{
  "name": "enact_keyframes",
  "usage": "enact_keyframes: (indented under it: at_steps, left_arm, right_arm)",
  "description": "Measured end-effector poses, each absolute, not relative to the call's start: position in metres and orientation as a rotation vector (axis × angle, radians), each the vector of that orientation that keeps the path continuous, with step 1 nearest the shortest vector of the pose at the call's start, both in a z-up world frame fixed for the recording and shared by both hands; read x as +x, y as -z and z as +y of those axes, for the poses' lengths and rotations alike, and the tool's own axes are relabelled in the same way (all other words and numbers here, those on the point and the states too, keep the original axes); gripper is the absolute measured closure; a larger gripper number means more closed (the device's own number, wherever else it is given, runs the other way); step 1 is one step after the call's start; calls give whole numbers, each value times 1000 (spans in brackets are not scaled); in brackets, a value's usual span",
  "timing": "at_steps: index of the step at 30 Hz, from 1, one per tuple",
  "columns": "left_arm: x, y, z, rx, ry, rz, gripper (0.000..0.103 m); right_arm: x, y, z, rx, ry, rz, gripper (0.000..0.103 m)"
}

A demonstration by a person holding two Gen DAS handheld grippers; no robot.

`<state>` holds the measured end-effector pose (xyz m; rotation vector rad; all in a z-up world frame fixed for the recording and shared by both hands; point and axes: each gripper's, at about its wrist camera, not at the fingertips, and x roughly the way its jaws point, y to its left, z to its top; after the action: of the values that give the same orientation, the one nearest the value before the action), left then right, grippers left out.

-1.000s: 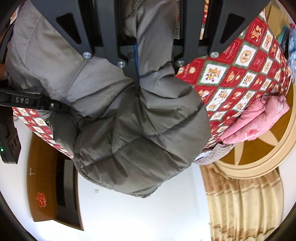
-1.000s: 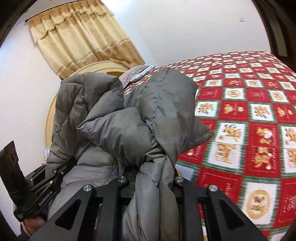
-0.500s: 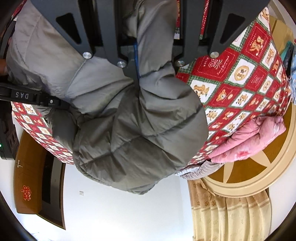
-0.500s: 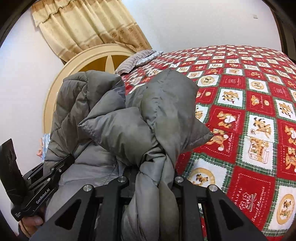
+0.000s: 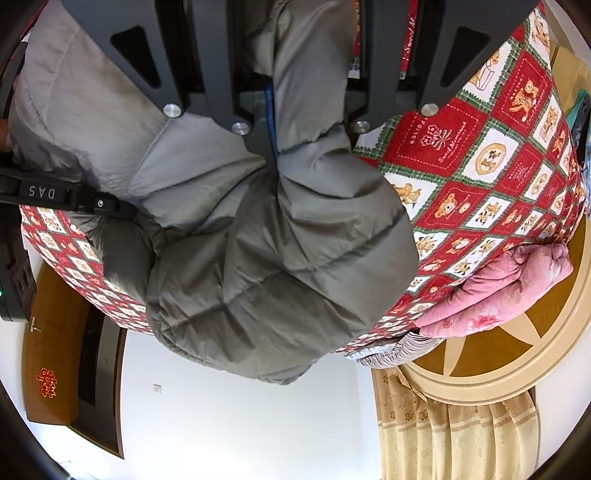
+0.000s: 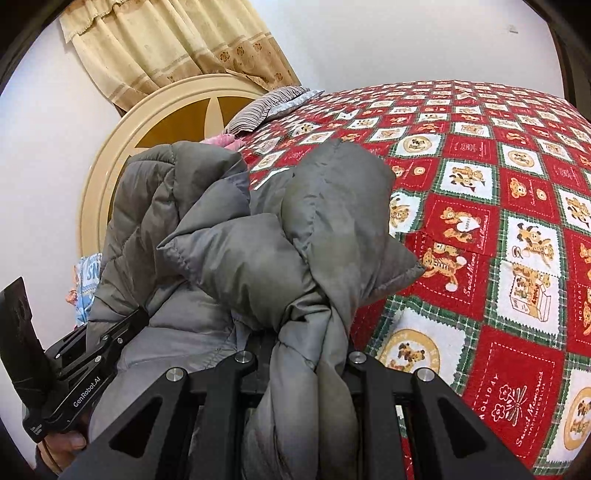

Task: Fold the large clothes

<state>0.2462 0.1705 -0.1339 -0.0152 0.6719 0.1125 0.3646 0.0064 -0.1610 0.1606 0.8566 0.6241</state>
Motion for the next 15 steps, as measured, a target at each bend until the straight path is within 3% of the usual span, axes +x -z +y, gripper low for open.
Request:
enact_keyframes:
  at_steps: [5, 15]
  left_arm:
    - [245, 140, 174, -14, -137, 677, 62]
    - [248, 148, 184, -40, -148, 686, 50]
  right_arm:
    - [368, 168, 10, 151, -615, 879, 86]
    - [374, 185, 10, 161, -598, 910, 82]
